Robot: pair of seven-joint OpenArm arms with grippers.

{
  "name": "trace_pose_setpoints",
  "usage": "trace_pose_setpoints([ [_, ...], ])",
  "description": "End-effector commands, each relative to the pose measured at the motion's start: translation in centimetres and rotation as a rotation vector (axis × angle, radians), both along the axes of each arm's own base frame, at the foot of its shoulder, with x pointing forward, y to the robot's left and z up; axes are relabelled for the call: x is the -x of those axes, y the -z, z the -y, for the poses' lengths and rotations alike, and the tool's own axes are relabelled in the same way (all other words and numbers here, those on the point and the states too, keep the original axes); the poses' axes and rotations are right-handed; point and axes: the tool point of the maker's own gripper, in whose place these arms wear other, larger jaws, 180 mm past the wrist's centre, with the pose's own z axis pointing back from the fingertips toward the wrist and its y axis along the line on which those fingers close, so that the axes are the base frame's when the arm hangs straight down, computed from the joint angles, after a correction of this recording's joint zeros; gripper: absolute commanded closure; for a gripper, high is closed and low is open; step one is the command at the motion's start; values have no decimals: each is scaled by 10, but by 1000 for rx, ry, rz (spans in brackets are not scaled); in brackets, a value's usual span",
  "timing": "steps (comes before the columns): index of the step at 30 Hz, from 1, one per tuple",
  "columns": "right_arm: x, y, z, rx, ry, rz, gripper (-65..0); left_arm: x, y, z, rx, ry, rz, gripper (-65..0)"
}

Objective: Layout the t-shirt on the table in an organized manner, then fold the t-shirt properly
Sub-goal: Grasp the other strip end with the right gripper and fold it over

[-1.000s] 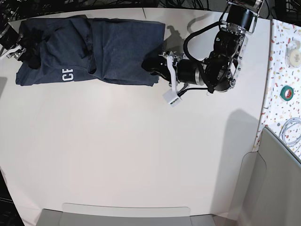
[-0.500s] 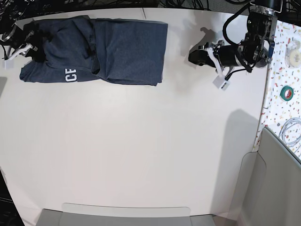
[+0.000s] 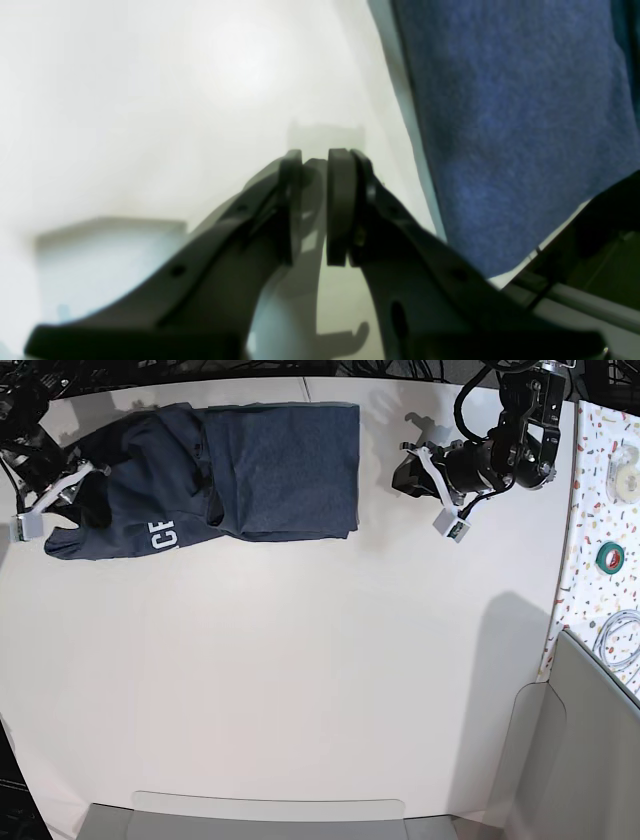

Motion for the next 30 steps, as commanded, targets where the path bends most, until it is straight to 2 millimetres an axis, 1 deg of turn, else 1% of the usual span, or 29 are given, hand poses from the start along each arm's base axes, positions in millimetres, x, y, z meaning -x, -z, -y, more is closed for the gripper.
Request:
trace_pose_setpoints([
  [1, -7, -12, -16, -8, -53, 53, 0, 11, 11, -16, -91, 21, -47, -88],
  [3, -12, -9, -44, -37, -133, 52, 0, 10, 11, -16, -91, 21, -45, -88],
  [5, -14, -3, -72, -60, -207, 33, 0, 10, 11, -16, -91, 21, -45, -88],
  [7, -21, 1, -98, -63, -267, 26, 0, 11, 11, -16, -91, 20, -46, -88],
  [11, -26, 11, -147, -42, -378, -3, 0, 11, 11, -16, -91, 20, -46, -88],
  [13, -25, 14, -175, -24, -456, -15, 0, 11, 11, -16, -91, 20, -46, -88],
  [16, -20, 15, -214, 10, -591, -13, 0, 9, 11, -16, -91, 20, -45, -88],
  [18, -17, 13, -233, 27, -661, -2, 0, 9, 11, -16, -90, 18, -46, -88],
  [21, -13, 7, -257, 43, -749, 26, 0, 13, 20, -19, -90, 1, -76, -88],
  [23, -13, 2, -267, 57, -791, 49, 0, 6, 23, -17, -81, -14, -80, -88],
  [25, -13, -3, -275, 64, -821, 67, 0, 3, 25, -19, -80, -22, -83, -88],
  [27, -14, -6, -280, 73, -844, 81, 0, 1, 26, -12, -63, -28, -84, -88],
  [30, -12, -10, -288, 91, -891, 101, 0, 2, 31, -11, -58, -36, -101, -88],
])
